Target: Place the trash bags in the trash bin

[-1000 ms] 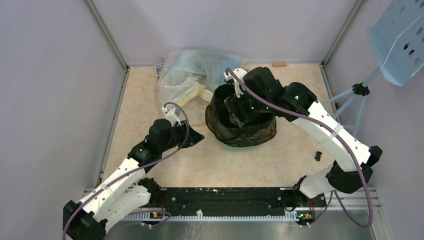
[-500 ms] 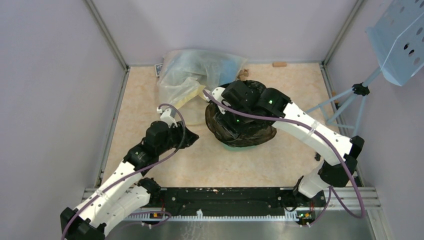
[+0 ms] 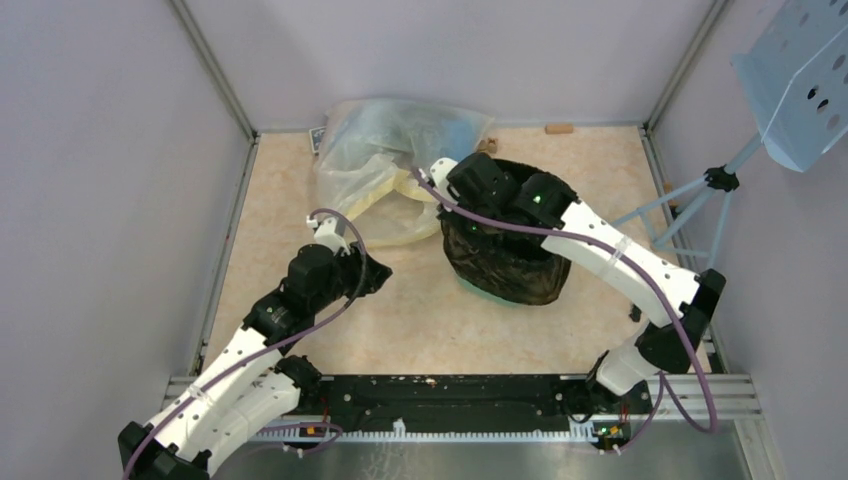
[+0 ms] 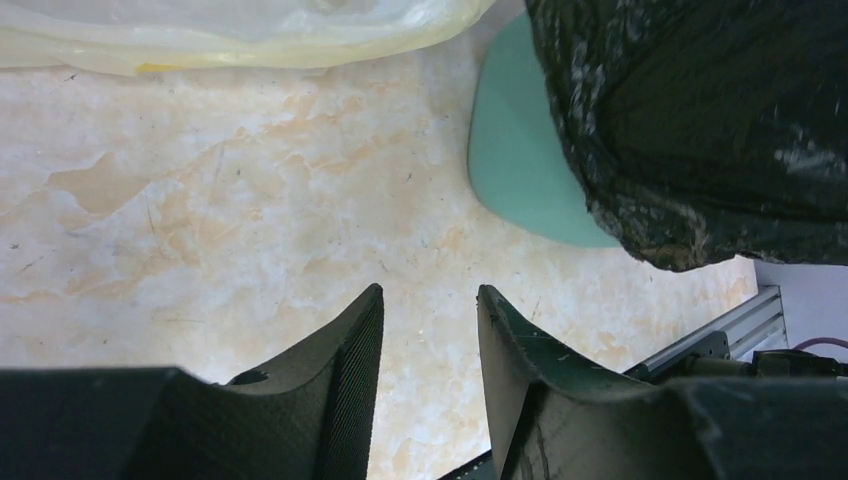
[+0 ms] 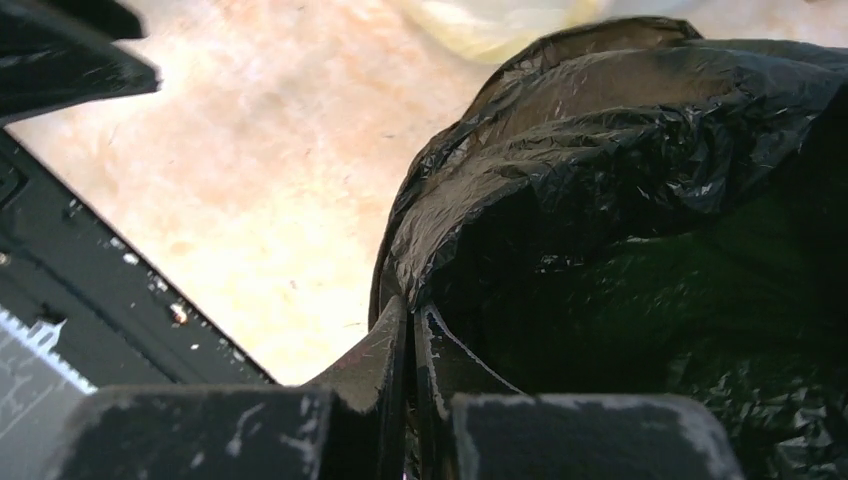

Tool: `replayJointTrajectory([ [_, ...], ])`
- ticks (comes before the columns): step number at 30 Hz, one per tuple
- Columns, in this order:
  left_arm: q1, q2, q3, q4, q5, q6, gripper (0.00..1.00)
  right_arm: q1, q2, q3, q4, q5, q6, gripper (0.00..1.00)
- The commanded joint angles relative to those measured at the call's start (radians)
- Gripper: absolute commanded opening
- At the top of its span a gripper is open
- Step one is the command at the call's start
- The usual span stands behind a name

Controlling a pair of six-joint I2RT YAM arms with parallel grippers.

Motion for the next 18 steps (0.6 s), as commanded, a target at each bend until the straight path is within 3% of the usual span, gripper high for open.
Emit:
replayJointTrajectory([
  [1,0.003,-0.013,0.025,0.02,-0.023,0.017,0.46,-0.081,0.016,0.014,0.086,0.011,-0.05,0.0],
  [10,0.004,-0.032,0.022,-0.004,-0.102,0.023,0.48,-0.131,0.171,0.196,0.119,-0.023,-0.091,0.0],
  [18,0.003,-0.072,-0.011,-0.027,-0.245,0.017,0.51,-0.134,0.377,0.499,0.096,-0.043,-0.073,0.0],
])
